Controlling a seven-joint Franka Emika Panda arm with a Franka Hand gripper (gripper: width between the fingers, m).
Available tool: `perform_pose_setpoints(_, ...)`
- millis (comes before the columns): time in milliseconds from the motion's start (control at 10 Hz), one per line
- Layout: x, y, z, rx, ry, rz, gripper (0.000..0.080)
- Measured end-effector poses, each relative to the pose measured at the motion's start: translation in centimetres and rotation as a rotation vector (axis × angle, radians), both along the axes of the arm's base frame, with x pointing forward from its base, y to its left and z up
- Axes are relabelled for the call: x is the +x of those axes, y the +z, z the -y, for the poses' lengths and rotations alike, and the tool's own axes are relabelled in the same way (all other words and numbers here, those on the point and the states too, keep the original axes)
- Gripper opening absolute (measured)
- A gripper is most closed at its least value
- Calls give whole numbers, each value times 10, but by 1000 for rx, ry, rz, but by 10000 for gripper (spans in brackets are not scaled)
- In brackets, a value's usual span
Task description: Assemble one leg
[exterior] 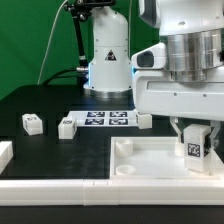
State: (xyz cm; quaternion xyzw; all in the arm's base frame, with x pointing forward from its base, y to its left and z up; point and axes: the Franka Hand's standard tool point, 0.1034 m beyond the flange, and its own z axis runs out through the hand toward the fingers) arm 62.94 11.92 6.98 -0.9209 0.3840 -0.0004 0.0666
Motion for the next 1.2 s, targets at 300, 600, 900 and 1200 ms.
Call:
perform_pose_setpoints(300,0,0,-1,11,-45,-6,291)
perform_pose_setpoints(600,0,2,-7,-3,197,-3,606)
perform_pose_setpoints(900,4,1,-7,-23,542,40,648)
perform_pose_setpoints(1200,7,2,-5,-73,920,66,649)
